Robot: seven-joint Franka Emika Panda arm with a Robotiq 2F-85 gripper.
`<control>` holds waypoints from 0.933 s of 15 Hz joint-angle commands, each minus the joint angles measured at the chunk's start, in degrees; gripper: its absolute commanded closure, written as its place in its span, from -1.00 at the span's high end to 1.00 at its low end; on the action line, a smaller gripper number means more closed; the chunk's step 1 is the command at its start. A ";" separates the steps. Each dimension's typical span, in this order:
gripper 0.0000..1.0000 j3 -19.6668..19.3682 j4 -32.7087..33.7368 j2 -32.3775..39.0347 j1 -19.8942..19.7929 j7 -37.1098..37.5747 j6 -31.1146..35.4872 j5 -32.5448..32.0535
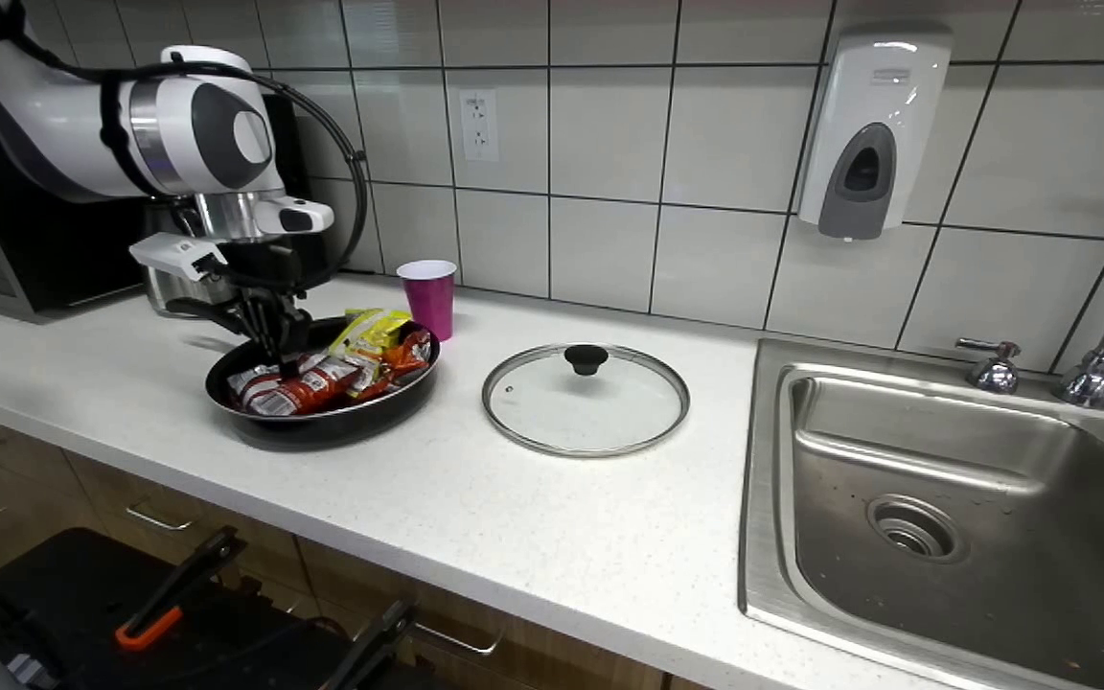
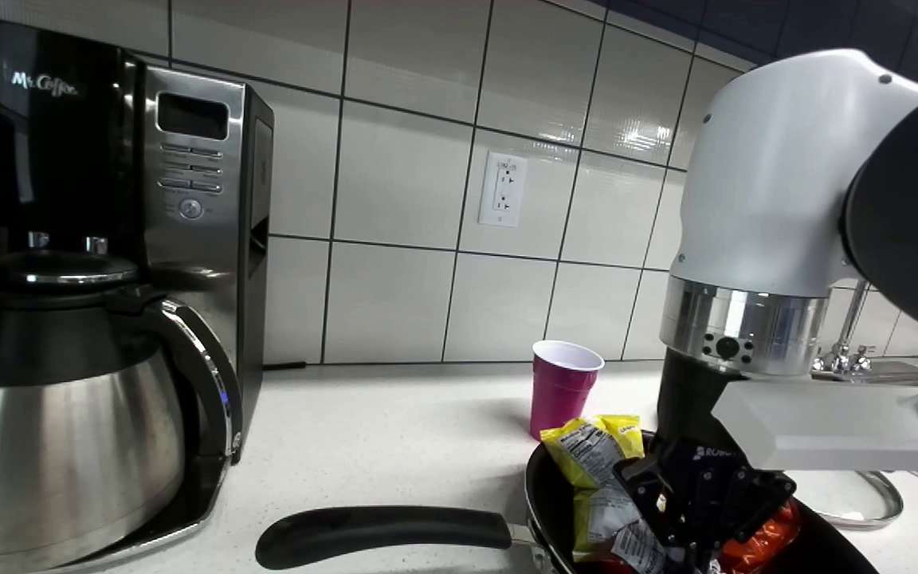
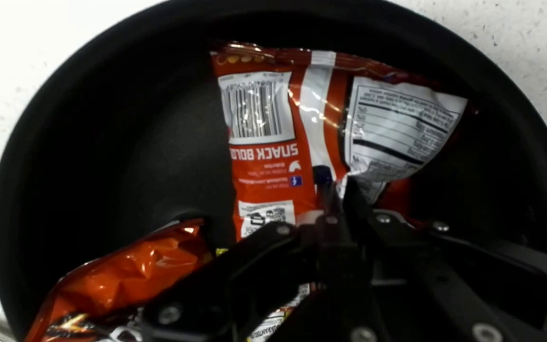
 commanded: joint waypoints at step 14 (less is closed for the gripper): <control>1.00 -1.66 -1.21 -3.05 2.00 1.47 1.35 0.07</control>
